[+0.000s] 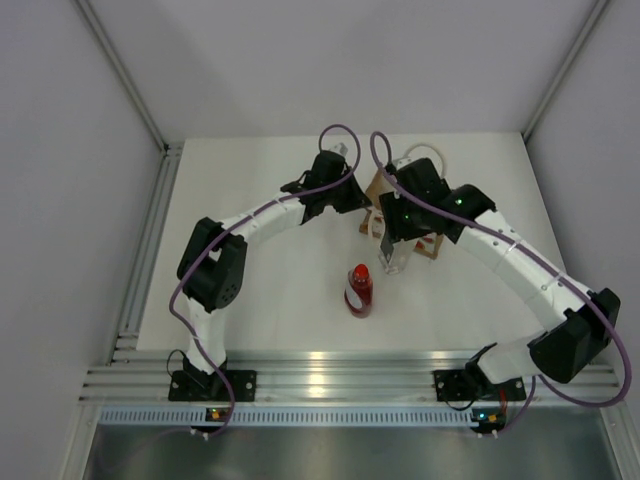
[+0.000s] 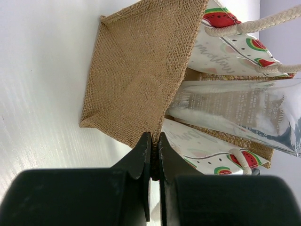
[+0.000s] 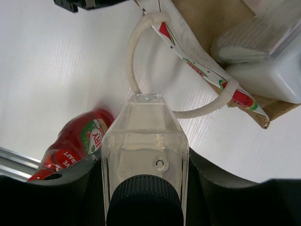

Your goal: Take the personal care products out of the canvas bag

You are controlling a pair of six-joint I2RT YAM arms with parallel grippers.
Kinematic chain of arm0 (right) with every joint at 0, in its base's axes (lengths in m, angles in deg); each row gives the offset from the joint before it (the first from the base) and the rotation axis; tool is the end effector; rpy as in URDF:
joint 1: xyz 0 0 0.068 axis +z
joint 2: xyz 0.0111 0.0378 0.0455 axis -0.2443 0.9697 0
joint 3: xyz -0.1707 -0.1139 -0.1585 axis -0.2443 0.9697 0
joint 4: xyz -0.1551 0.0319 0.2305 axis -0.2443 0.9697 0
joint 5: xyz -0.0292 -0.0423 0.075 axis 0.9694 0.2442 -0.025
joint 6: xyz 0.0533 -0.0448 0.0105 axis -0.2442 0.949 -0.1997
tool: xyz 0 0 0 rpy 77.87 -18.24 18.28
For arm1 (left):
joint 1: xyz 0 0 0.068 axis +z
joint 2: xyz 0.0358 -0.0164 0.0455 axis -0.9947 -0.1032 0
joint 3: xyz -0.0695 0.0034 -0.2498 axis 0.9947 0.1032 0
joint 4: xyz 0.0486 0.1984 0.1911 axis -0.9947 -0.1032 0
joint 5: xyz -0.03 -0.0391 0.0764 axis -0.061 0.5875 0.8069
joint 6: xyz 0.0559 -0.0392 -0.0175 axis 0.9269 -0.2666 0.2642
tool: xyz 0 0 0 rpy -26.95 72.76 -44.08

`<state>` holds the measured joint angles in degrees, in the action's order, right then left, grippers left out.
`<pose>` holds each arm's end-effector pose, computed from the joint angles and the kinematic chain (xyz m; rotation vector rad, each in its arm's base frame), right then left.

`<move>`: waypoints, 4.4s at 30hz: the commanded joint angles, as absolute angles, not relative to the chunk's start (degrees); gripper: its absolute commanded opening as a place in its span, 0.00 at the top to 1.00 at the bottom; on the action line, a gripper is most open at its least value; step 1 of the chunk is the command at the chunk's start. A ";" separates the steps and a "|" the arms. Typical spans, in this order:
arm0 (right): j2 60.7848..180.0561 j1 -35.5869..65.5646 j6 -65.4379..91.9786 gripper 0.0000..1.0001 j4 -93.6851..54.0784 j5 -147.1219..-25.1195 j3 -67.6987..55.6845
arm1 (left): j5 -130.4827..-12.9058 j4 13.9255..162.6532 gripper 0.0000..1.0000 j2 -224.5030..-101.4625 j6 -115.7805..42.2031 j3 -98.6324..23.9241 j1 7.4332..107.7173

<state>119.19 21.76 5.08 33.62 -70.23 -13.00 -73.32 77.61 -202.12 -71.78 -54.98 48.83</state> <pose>0.2633 0.1805 0.3301 -0.3851 2.4338 0.2119 0.4013 -0.2956 0.2129 -0.1211 2.3181 -0.9705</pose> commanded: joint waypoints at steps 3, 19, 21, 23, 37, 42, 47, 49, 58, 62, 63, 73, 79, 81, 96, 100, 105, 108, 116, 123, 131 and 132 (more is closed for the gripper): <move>113.70 22.69 5.58 1.00 22.06 -72.59 -9.04 | -71.69 78.80 1.00 -198.50 -71.35 -54.75 49.62; 115.19 24.45 4.79 1.00 11.16 -71.63 5.11 | -72.75 78.80 1.00 -199.20 -72.05 -55.45 49.62; 116.24 24.97 4.27 1.00 10.46 -71.45 5.55 | -72.75 78.80 1.00 -199.20 -72.05 -55.54 49.71; 116.94 25.41 4.09 1.00 10.36 -71.01 5.82 | -72.75 78.72 1.00 -199.20 -71.97 -55.45 49.62; 120.20 27.00 3.39 0.57 10.36 -70.83 5.55 | -72.66 78.72 1.00 -199.55 -71.70 -55.36 49.62; 119.50 27.08 3.56 0.46 10.45 -72.06 4.85 | -72.93 78.71 1.00 -199.55 -71.53 -55.45 49.62; 118.79 27.08 4.09 0.41 11.07 -71.89 3.45 | -72.84 78.80 1.00 -199.64 -71.44 -55.19 49.71; 118.62 27.00 4.09 0.40 11.50 -71.62 2.74 | -72.92 78.80 1.00 -199.46 -71.44 -55.10 49.71; 115.81 26.99 4.97 0.35 13.88 -70.75 -0.95 | -72.66 78.80 1.00 -199.11 -71.53 -54.92 49.71; 113.88 26.99 5.14 0.34 15.37 -67.77 -3.32 | -72.49 78.80 1.00 -198.94 -71.62 -54.92 49.71; 113.70 26.91 5.23 0.34 15.55 -67.06 -4.37 | -72.57 78.80 1.00 -199.02 -71.62 -54.92 49.62; 114.04 19.88 0.23 0.34 15.64 -55.72 -9.12 | -72.75 78.80 1.00 -199.11 -72.05 -55.19 49.71; 117.56 16.54 -1.88 0.36 15.55 -48.34 -11.76 | -72.66 78.80 1.00 -199.37 -72.41 -55.19 49.62; 119.58 15.05 -2.32 0.36 15.55 -48.42 -13.07 | -72.66 78.80 1.00 -199.64 -72.49 -55.27 49.62; 132.67 9.24 -4.79 0.45 13.97 -52.90 -17.91 | -72.92 78.80 1.00 -200.34 -72.32 -55.98 49.71; 135.66 8.72 -5.84 0.49 13.70 -52.20 -17.83 | -73.36 78.80 1.00 -200.69 -72.49 -56.06 49.62; 137.86 8.36 -6.98 0.52 12.03 -52.11 -16.86 | -73.19 78.80 1.00 -200.60 -72.05 -56.06 49.62; 139.62 8.19 -7.25 0.53 11.77 -51.85 -17.21 | -73.28 78.80 1.00 -200.78 -71.88 -56.06 49.62; 142.96 7.66 -7.51 0.53 11.07 -52.20 -17.47 | -73.80 78.71 1.00 -201.39 -71.88 -56.33 49.71; 144.89 7.66 -7.07 0.56 10.28 -51.59 -17.47 | -74.16 78.80 1.00 -201.83 -71.70 -56.68 49.71; 146.56 7.31 -5.93 0.58 8.70 -48.34 -18.44 | -74.51 78.80 1.00 -201.92 -71.44 -56.77 49.71; 146.74 7.31 -5.23 0.60 8.17 -47.99 -18.35 | -74.59 78.80 1.00 -201.92 -71.35 -56.77 49.71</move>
<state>145.95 8.89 -6.48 11.30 -51.43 -16.00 -74.50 77.61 -202.23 -72.12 -54.98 49.05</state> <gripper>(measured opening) 0.416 0.060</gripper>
